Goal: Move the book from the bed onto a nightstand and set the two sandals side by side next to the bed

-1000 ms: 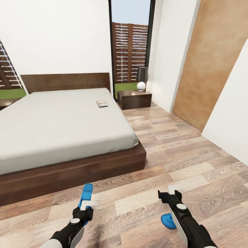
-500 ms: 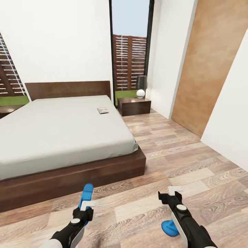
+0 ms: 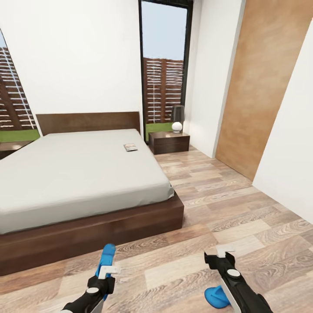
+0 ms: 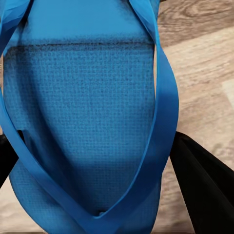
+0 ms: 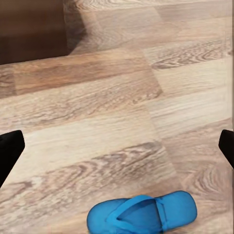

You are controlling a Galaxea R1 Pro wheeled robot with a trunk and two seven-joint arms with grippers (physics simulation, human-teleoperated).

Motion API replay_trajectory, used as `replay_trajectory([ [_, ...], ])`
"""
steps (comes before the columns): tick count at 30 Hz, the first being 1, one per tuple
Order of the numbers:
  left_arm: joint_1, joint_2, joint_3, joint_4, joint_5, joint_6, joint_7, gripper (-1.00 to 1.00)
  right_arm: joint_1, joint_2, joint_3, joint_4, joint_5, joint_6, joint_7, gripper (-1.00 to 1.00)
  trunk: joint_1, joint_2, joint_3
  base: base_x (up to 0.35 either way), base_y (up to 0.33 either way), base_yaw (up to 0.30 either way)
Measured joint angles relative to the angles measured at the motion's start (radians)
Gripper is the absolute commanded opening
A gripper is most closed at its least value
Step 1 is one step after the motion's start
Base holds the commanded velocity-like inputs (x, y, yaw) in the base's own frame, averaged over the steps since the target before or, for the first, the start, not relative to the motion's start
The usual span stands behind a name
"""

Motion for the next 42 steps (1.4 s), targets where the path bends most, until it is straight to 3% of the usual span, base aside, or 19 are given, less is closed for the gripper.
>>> replay_trajectory([
  [6,0.040,0.002,0.005,0.027,0.005,-0.003,0.005,-1.00,0.001,-0.021,-0.001,0.129,-0.001,-0.060,-0.001,1.00,-0.003,0.001,0.023,0.000,0.000,0.000],
  [10,0.051,0.004,0.003,0.031,0.005,-0.003,0.006,-1.00,0.001,-0.025,-0.001,0.192,-0.001,-0.107,-0.001,1.00,-0.004,0.002,0.039,0.000,0.000,0.000],
  [14,0.058,0.007,0.003,0.032,0.007,-0.003,0.006,-1.00,0.001,-0.027,-0.001,0.247,0.000,-0.137,-0.002,1.00,-0.020,0.030,0.051,0.000,0.000,0.000],
  [17,0.068,0.009,0.004,0.033,0.010,-0.004,0.007,-1.00,0.001,-0.028,0.000,0.277,0.000,-0.152,-0.002,1.00,-0.020,0.030,0.051,0.000,0.000,0.000],
  [25,0.077,0.013,0.004,0.033,0.048,-0.007,0.005,-1.00,0.001,-0.026,0.002,0.294,0.003,-0.160,-0.002,1.00,-0.020,0.030,0.051,0.000,0.000,0.000],
  [42,0.080,0.014,0.003,0.033,0.052,-0.009,0.004,-1.00,0.001,-0.028,0.002,0.297,0.002,-0.160,-0.002,1.00,-0.085,0.149,0.105,0.000,0.000,0.000],
])
